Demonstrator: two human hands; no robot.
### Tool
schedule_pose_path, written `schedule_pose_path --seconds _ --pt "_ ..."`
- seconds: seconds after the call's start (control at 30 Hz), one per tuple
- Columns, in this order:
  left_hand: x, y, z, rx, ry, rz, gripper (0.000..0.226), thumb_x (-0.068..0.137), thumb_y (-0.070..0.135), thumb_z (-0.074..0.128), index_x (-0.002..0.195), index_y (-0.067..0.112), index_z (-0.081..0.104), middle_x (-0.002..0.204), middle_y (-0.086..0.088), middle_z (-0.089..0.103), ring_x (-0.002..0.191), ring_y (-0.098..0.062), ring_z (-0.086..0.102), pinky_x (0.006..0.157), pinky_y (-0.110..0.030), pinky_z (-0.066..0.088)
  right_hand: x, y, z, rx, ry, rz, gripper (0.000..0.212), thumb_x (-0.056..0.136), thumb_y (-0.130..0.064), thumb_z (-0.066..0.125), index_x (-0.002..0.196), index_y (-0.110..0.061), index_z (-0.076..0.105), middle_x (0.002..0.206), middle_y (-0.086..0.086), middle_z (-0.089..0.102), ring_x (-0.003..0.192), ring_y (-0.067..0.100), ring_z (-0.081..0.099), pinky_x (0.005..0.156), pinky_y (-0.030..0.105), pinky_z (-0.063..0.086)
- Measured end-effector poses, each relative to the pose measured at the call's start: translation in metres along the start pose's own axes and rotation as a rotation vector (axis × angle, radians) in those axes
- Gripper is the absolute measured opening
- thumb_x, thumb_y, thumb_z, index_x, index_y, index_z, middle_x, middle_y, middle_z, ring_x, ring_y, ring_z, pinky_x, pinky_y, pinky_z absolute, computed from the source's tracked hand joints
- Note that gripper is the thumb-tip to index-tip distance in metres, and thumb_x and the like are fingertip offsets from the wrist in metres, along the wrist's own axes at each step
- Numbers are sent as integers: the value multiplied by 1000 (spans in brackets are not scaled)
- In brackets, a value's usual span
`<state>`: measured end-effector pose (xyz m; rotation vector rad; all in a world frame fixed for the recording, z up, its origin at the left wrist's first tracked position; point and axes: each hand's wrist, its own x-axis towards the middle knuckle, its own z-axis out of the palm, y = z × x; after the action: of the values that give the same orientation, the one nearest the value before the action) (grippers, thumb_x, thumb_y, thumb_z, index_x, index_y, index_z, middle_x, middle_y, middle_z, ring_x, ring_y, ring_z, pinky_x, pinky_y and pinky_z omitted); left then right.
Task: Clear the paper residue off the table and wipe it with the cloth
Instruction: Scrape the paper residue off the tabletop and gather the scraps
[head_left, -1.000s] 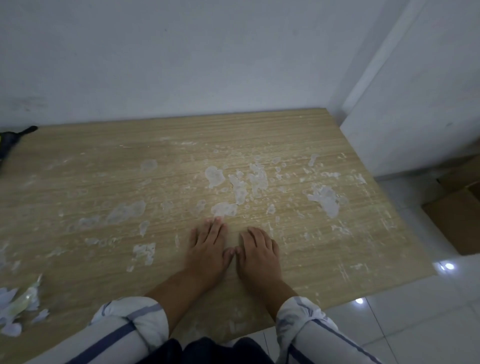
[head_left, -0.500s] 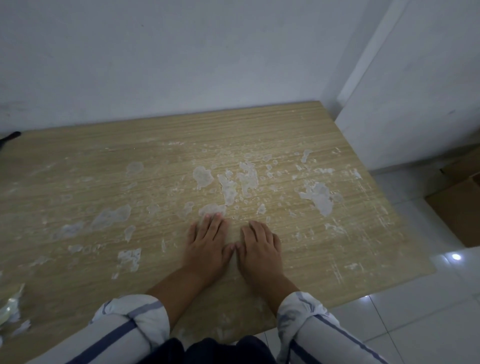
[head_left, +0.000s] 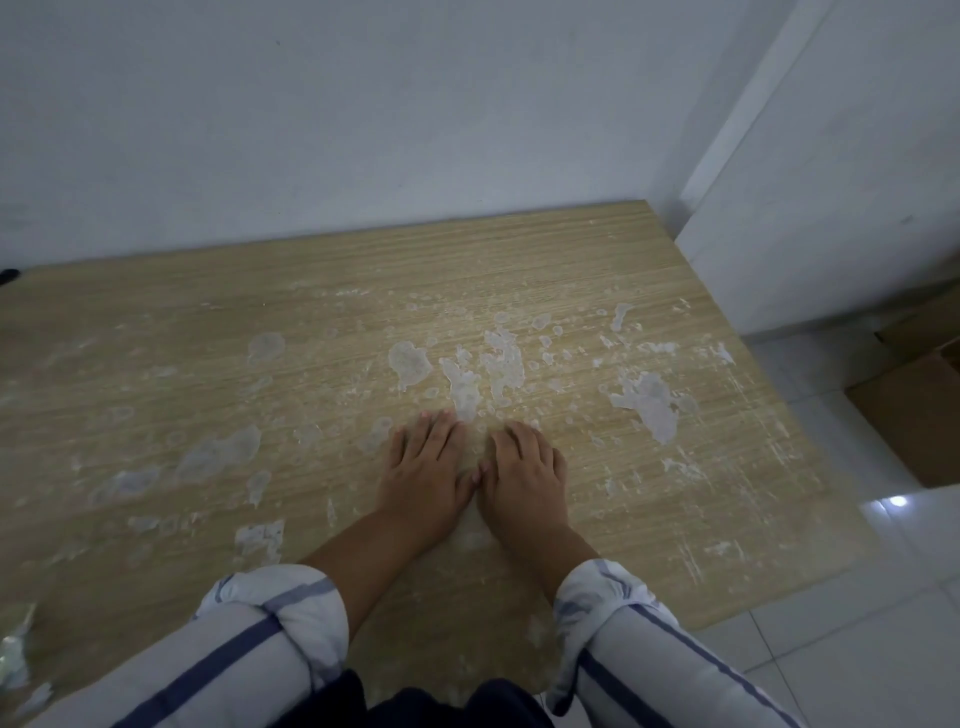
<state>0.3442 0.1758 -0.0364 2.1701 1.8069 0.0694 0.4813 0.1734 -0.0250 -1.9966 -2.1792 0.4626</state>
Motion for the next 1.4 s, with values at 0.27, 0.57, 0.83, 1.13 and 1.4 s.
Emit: schedule_pose_path --seconds 0.27,0.57,0.83,1.13,1.4 --pt "32 -8 -6 -30 26 29 83 80 57 -1 148 15 21 158 -7 13 146 -27 3 116 -40 -1 32 0 0 24 23 26 41 93 -30 43 129 -12 47 141 8 42 134 27 33 109 44 24" --pt "61 -9 -15 -66 57 50 73 86 45 5 145 12 30 156 -9 22 145 -30 12 116 -44 7 54 7 -4 52 73 75 42 92 -31 44 129 -10 47 138 9 44 131 27 36 108 44 26" --pt "85 -13 -22 -107 160 94 40 92 29 35 121 14 58 136 -8 51 131 -29 40 110 -43 25 55 5 1 18 131 92 40 90 -37 42 122 -14 52 131 6 51 124 26 44 102 44 33" --pt "107 -17 -25 -139 173 144 26 89 31 44 93 19 66 112 1 61 116 -25 50 97 -39 34 69 3 1 53 166 103 46 87 -42 36 118 -15 55 128 7 53 122 28 44 102 44 32" --pt "105 -21 -23 -184 183 142 43 87 37 30 96 15 66 111 -2 62 112 -24 53 96 -37 35 90 0 -6 62 49 78 35 94 -39 40 126 -28 50 141 3 40 131 26 30 105 43 22"
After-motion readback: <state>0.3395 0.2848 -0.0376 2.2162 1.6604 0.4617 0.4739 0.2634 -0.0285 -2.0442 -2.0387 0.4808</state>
